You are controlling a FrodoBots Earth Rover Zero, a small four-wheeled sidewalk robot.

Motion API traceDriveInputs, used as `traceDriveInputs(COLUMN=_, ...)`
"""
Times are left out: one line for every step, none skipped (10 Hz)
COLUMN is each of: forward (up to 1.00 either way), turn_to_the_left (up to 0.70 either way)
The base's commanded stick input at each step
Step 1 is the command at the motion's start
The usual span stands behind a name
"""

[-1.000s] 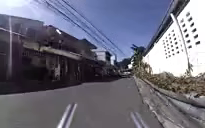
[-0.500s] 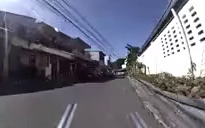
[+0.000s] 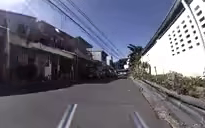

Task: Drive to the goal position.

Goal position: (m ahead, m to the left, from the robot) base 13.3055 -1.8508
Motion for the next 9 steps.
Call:
traceDriveInputs(forward=0.85, turn_to_the_left=0.0)
traceDriveInputs(forward=0.85, turn_to_the_left=0.0)
traceDriveInputs(forward=0.85, turn_to_the_left=0.0)
traceDriveInputs(forward=0.85, turn_to_the_left=0.0)
traceDriveInputs(forward=0.85, turn_to_the_left=0.0)
traceDriveInputs(forward=0.85, turn_to_the_left=0.0)
traceDriveInputs(forward=0.85, turn_to_the_left=0.0)
traceDriveInputs(forward=0.85, turn_to_the_left=0.0)
traceDriveInputs(forward=0.85, turn_to_the_left=0.0)
